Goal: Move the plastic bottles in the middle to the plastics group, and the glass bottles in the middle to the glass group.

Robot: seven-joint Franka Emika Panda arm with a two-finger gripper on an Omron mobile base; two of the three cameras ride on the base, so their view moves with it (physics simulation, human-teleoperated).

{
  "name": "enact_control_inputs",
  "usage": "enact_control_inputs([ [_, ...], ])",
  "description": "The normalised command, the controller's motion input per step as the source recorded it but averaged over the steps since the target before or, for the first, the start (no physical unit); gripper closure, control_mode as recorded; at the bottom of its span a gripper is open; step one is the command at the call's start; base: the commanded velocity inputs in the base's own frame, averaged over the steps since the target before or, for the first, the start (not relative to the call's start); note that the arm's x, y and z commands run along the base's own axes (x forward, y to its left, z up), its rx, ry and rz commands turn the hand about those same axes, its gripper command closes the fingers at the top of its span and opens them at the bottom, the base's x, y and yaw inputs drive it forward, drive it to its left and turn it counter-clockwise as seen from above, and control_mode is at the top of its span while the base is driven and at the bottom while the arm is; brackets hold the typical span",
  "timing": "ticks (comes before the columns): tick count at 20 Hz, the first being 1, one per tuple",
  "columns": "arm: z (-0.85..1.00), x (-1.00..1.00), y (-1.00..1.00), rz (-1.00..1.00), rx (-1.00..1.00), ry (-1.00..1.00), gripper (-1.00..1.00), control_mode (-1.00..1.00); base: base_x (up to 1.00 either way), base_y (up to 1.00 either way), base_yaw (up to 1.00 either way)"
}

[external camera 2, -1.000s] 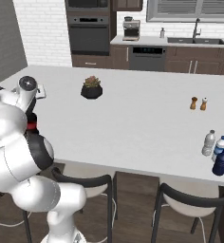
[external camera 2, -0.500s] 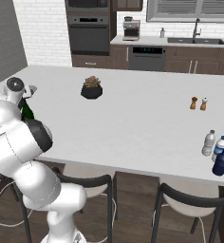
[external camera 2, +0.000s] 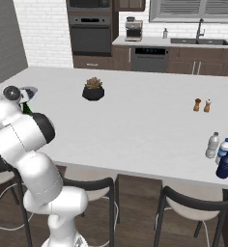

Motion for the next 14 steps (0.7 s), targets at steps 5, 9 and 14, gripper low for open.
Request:
enact_control_inputs([
  [5, -0.06, 0.23, 0.40, 0.00, 0.00, -0.01, 1.00, -1.00, 0.00, 0.00, 0.00],
  [9, 0.00, 0.12, 0.48, 0.00, 0.00, 0.00, 1.00, -1.00, 0.00, 0.00, 0.00],
  [14, 0.00, 0.05, 0.56, 0.00, 0.00, 0.00, 1.00, -1.00, 0.00, 0.00, 0.00],
])
